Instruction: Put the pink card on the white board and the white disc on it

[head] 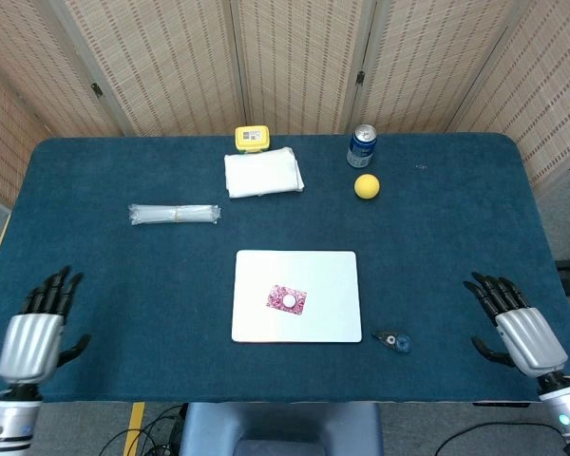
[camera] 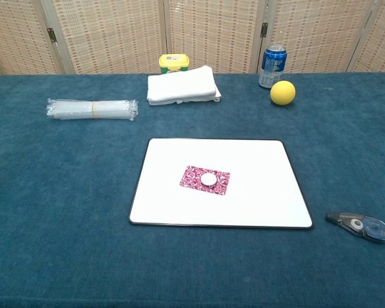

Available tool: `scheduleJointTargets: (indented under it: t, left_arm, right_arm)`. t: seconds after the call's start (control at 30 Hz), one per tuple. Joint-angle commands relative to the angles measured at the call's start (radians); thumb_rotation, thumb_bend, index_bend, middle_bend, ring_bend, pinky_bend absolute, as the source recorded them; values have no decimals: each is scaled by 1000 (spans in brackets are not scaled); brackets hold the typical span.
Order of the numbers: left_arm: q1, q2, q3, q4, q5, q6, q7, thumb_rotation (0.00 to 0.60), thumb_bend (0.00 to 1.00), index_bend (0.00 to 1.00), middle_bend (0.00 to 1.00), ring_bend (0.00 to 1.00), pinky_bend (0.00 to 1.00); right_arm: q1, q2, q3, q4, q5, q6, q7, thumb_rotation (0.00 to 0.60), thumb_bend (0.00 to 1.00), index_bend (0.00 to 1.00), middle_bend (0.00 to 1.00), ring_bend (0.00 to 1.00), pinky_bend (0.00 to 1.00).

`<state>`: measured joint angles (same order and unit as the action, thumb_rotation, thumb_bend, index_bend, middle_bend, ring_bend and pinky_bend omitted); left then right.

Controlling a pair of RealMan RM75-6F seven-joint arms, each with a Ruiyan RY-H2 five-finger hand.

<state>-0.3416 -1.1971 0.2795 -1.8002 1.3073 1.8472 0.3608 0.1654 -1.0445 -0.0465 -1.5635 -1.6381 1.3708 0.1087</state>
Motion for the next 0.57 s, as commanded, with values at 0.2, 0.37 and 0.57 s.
scheduleJointTargets:
  t: [0.2, 0.37, 0.57]
  left_arm:
    - [163, 31, -41, 145, 33, 40, -206, 600, 272, 0, 0, 25, 201]
    - [187, 65, -60, 129, 51, -6, -250, 600, 272, 0, 0, 25, 202]
    - [207, 82, -95, 128, 59, -57, -243, 600, 272, 0, 0, 24, 201]
  right_arm:
    - [-28, -58, 18, -42, 56, 10, -199, 600, 238, 0, 0, 0, 0]
    - [-34, -71, 20, -55, 61, 16, -246, 600, 238, 0, 0, 0, 0]
    - [-30, -84, 28, -55, 66, 10, -274, 600, 237, 0, 0, 0, 0]
